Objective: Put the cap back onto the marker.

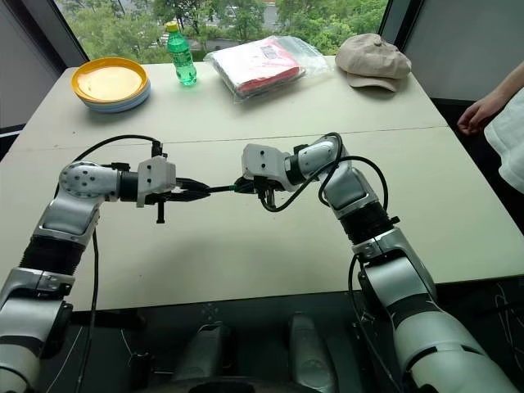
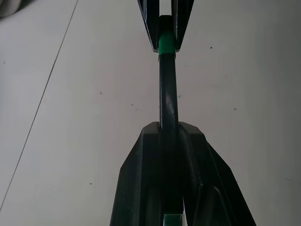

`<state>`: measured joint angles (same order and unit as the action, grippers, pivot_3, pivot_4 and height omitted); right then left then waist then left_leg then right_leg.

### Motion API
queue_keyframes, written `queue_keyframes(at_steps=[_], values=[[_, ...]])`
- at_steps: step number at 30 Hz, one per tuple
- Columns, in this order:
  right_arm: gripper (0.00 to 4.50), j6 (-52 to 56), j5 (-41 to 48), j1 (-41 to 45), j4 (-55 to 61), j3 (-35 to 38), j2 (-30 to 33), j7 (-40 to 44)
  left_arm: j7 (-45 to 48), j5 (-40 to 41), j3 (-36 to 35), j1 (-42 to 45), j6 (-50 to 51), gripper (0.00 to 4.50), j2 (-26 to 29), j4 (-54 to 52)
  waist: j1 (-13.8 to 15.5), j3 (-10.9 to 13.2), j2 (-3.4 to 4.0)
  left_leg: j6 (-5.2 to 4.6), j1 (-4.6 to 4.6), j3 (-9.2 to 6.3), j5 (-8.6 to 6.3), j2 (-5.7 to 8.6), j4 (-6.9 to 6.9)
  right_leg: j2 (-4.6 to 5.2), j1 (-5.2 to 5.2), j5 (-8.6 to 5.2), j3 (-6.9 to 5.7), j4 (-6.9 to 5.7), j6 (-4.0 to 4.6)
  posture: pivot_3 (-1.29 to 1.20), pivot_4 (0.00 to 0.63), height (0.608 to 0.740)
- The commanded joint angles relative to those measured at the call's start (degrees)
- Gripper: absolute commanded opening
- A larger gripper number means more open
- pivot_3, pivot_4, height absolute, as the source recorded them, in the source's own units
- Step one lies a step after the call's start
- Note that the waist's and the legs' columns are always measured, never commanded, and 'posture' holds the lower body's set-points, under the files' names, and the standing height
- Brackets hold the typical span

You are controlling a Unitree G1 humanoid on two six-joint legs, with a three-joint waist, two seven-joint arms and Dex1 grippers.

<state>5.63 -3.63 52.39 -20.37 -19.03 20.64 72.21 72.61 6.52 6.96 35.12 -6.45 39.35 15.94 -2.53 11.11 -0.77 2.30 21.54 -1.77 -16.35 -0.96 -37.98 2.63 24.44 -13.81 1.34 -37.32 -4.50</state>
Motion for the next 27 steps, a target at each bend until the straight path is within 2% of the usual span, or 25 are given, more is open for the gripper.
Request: queue_keyframes(at_steps=[1,3,6,12,17,22,27], values=[[0.03,-3.6,2.3,1.4,3.2,-0.9,-2.4,0.6,-1.3,1.1,-0.4,-1.0,1.0,0.0,-0.4,-3.8,0.0,0.0,0.0,0.0,0.0,0.0,0.0,0.0,0.0,0.0,0.0,0.0,0.0,0.0,0.0,0.0,0.15,0.74],[0.03,-4.7,1.6,1.8,1.3,-0.6,-1.7,0.4,-1.7,1.5,-1.5,-2.9,1.9,0.0,0.6,-5.4,0.0,0.0,0.0,0.0,0.0,0.0,0.0,0.0,0.0,0.0,0.01,0.0,0.0,0.0,0.0,0.0,0.15,0.74],[1.3,-6.6,0.8,2.5,-1.5,-0.5,-0.7,0.1,-2.8,2.2,-3.3,-6.4,3.5,0.0,2.1,-8.0,-0.1,0.0,0.0,-0.01,-0.01,0.0,-0.01,0.0,0.0,0.0,0.01,0.0,0.01,-0.01,0.0,0.0,0.15,0.74],[4.47,-8.2,1.3,3.8,-5.1,0.9,0.8,-0.2,-6.3,4.0,-7.9,-15.7,6.7,0.0,5.6,-14.1,0.0,0.0,0.0,-0.02,-0.01,0.0,-0.01,-0.02,0.01,0.02,0.03,0.0,0.01,-0.02,0.0,0.0,0.15,0.74],[4.47,-6.5,3.4,4.1,-5.0,2.5,1.9,0.4,-10.8,5.8,-12.8,-20.1,10.6,0.0,6.7,-17.9,0.2,0.0,0.0,-0.02,0.0,-0.01,-0.01,-0.02,0.01,0.05,0.03,0.0,0.0,-0.02,0.01,0.0,0.15,0.74],[4.47,-2.2,6.3,3.4,-3.2,5.0,1.9,-0.6,-19.3,9.7,-18.2,-20.6,20.5,0.0,4.6,-22.7,0.1,0.0,0.0,-0.01,0.0,-0.02,-0.01,-0.02,0.01,0.05,0.02,0.0,-0.01,-0.02,0.01,0.0,0.15,0.74],[4.47,6.8,8.5,-1.9,4.7,7.6,2.1,-5.3,-31.8,13.6,-24.5,-25.5,37.0,0.0,0.6,-32.2,-0.1,0.0,-0.01,-0.05,0.0,-0.03,-0.03,-0.03,0.04,0.05,0.02,0.0,0.0,-0.02,0.0,0.0,0.15,0.74]])
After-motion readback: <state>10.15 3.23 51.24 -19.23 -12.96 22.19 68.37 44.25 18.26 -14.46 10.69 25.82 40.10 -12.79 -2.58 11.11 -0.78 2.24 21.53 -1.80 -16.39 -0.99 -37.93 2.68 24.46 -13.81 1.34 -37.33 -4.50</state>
